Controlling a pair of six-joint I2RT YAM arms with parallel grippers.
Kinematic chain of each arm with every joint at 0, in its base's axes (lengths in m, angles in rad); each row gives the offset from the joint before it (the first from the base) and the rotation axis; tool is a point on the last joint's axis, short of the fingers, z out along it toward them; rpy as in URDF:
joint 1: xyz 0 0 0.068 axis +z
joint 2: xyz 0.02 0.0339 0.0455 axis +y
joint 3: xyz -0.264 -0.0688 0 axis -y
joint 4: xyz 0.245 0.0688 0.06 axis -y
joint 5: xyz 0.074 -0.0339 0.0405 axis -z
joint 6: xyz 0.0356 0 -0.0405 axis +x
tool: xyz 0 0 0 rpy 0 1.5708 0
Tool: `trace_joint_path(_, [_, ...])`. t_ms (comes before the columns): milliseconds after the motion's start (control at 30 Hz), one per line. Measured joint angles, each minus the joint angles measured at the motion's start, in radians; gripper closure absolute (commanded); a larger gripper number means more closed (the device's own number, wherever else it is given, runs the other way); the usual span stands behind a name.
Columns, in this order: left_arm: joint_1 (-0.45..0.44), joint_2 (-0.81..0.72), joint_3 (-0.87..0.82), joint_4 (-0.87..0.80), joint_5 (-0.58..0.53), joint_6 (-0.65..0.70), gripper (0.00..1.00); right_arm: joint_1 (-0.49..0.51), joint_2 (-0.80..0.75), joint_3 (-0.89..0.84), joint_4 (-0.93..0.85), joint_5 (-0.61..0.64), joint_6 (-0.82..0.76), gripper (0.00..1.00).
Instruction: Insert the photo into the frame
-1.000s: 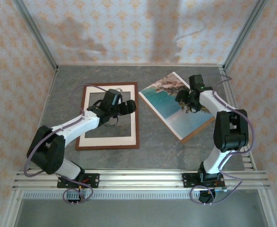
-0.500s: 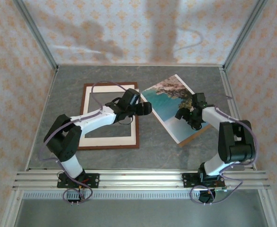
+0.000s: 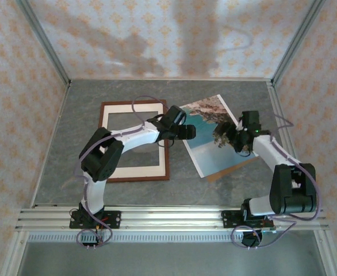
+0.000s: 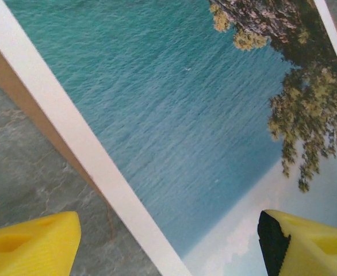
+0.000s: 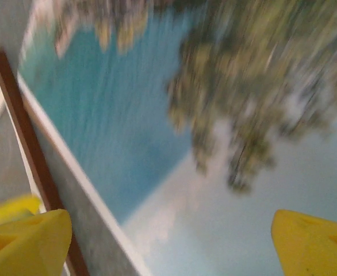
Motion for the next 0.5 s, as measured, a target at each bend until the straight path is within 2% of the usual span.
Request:
trace_joint_path(167, [0.0,0.087,0.103,-0.051,-0.008,0.024,0.18,-0.056,0.167,0.235,-0.008,0.113,-0.071,0.05])
trace_joint_path(500, [0.0,0.165,0.246,-0.164,-0.082,0.104,0.19,-0.088,0.537,0.535,-0.026,0.099,-0.187,0.08])
